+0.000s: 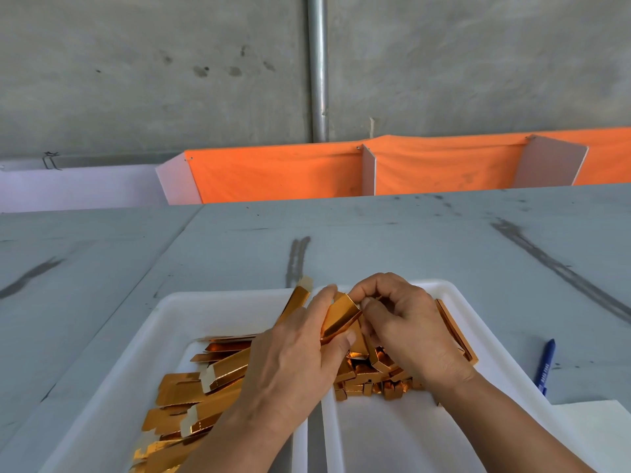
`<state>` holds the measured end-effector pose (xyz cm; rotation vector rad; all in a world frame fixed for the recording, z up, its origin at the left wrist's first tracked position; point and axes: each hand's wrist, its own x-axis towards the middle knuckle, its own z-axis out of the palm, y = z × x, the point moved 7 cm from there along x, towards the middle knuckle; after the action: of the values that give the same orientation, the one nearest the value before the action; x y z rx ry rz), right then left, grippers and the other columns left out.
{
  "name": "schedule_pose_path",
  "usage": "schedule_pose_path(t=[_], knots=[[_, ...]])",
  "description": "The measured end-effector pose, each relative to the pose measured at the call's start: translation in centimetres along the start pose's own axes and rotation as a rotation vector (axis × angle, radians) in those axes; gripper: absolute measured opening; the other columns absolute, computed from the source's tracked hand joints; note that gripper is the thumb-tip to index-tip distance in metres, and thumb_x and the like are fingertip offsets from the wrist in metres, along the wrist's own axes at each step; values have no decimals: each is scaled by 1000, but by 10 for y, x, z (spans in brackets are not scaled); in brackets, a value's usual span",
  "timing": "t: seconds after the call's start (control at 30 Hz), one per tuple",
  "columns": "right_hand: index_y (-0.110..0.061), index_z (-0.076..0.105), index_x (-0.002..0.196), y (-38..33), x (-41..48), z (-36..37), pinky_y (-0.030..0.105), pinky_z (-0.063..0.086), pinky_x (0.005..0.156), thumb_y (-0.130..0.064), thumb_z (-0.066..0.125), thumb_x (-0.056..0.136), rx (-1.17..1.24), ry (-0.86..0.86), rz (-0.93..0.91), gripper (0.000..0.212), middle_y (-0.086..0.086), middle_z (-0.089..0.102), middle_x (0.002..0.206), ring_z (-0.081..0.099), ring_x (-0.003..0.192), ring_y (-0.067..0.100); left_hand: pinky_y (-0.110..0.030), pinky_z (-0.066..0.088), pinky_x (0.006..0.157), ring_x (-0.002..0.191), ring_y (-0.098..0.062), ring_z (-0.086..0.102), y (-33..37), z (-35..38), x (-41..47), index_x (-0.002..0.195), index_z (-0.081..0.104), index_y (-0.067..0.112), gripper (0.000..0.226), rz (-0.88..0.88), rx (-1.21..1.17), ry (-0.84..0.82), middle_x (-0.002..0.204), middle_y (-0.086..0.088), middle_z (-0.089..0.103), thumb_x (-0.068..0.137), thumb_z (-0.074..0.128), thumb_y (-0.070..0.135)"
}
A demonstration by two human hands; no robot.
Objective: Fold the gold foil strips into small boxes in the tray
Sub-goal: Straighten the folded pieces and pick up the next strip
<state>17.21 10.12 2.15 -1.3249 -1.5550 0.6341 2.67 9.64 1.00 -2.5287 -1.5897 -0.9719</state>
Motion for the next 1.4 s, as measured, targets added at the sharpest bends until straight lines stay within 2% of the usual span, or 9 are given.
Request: schedule_pose_path(t=[0.07,0.17,0.3,0.4,0.5,0.63,0.87,1.03,1.4], knots=[[-37,65,87,1,-1,-1,30,56,53,-11,53,99,16,5,3,30,-5,65,68,63,59,18,-10,40,62,73,-2,56,1,2,1,137,15,41,63,-21,15,-20,91,21,46,83,25,72],[-39,66,87,0,-1,0,20,53,53,-11,54,99,8,22,-2,33,-13,65,69,63,60,9,-7,34,60,74,-3,54,4,6,2,133,27,37,61,-11,63,-58,90,20,44,82,18,70],[-39,63,93,-3,-2,1,24,56,57,-12,54,99,20,16,-8,29,-9,67,75,64,62,12,-8,38,64,80,-4,55,3,7,1,135,26,36,64,-2,101,-63,102,17,55,82,14,68],[-31,63,99,2,-2,-1,36,55,60,-15,53,100,264,3,110,19,3,68,67,60,54,17,-9,37,63,75,-4,50,3,5,1,132,28,36,61,-2,95,-61,92,17,48,82,14,69],[-27,73,91,9,0,-1,31,50,61,-23,48,103,470,-35,243,28,11,68,67,57,53,19,-9,37,64,76,-2,48,3,4,1,130,29,35,59,9,100,-49,92,19,45,84,14,69],[-18,79,83,11,1,2,23,50,53,-16,48,101,625,-88,303,36,10,64,66,56,53,16,-8,34,62,76,-1,48,6,4,1,130,28,36,59,20,96,-48,92,20,42,83,13,69],[-20,76,77,7,0,7,22,48,54,-15,65,92,608,-139,288,19,4,63,65,56,55,10,-6,38,65,78,1,49,6,6,0,129,28,36,58,25,77,-38,93,21,43,83,15,71],[-15,75,82,3,-2,11,23,50,54,-17,62,93,677,-235,298,18,10,62,68,57,58,15,-6,33,57,73,-1,49,7,3,0,128,31,35,59,30,82,-33,87,20,43,84,15,69],[-15,75,79,6,-1,8,21,51,54,-9,68,90,561,-159,289,14,11,66,67,60,54,14,-6,33,54,71,-1,50,8,3,1,127,31,35,57,34,95,-25,87,20,46,84,17,70]])
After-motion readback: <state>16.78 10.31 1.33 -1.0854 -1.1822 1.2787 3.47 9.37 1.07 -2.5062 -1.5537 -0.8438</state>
